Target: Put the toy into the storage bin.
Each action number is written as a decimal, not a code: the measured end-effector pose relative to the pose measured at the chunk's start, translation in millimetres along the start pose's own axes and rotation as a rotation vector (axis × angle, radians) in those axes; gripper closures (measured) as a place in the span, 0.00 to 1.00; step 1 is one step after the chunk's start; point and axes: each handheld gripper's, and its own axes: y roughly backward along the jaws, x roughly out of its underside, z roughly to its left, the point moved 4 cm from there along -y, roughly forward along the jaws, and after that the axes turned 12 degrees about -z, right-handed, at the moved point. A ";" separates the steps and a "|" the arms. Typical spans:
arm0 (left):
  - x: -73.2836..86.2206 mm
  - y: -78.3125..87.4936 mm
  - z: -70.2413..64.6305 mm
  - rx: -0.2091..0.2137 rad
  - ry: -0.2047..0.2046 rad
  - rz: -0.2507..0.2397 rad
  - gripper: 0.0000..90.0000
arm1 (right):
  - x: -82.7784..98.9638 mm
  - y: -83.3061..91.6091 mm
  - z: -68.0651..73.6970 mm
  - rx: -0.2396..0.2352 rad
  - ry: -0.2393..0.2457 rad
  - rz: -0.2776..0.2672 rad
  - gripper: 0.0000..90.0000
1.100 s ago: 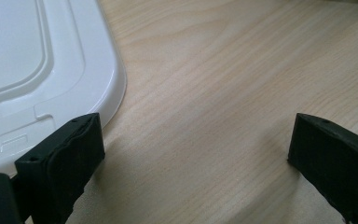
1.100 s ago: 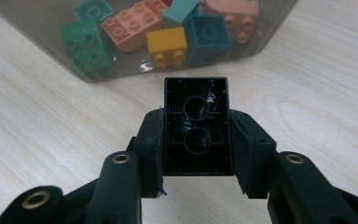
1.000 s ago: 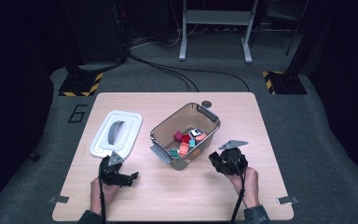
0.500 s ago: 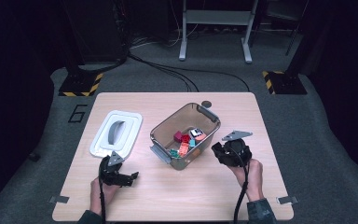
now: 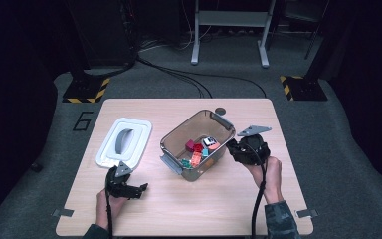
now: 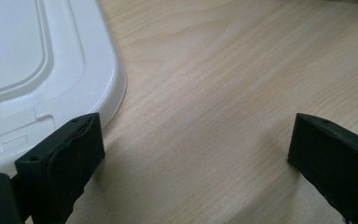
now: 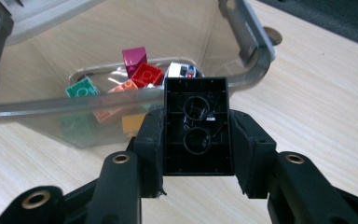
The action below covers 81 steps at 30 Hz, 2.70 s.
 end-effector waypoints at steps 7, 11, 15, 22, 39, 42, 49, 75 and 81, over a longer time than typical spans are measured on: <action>0.0 0.0 0.0 0.000 0.000 0.000 0.04 | -22.3 -3.0 -2.1 -0.003 0.013 -0.020 0.65; 0.0 0.0 0.0 0.000 0.000 0.000 0.04 | -32.0 -6.6 -2.3 -0.009 0.018 -0.019 0.65; 0.0 -0.1 -0.1 0.000 0.001 -0.001 0.04 | -44.6 -17.1 -0.8 -0.026 0.026 -0.012 0.65; 0.0 -0.1 0.0 0.000 0.001 -0.001 0.04 | -51.8 -35.5 4.5 -0.057 0.033 0.024 0.65; 0.1 -0.3 -0.1 -0.002 0.001 -0.005 0.04 | -39.4 -70.9 24.1 -0.144 0.048 0.165 0.65; 0.1 -0.4 -0.1 -0.002 0.001 -0.007 0.04 | -36.6 -72.6 27.0 -0.146 0.057 0.182 0.65; 0.1 -0.4 -0.1 -0.002 0.001 -0.007 0.04 | -32.3 -74.2 33.1 -0.150 0.087 0.226 0.64; 0.1 -0.4 -0.1 -0.003 0.002 -0.007 0.04 | -5.1 -13.6 19.5 -0.118 0.009 0.018 0.10; 0.0 -0.1 0.0 0.000 0.001 -0.002 0.04 | 40.4 -2.4 0.6 -0.051 -0.064 -0.024 0.03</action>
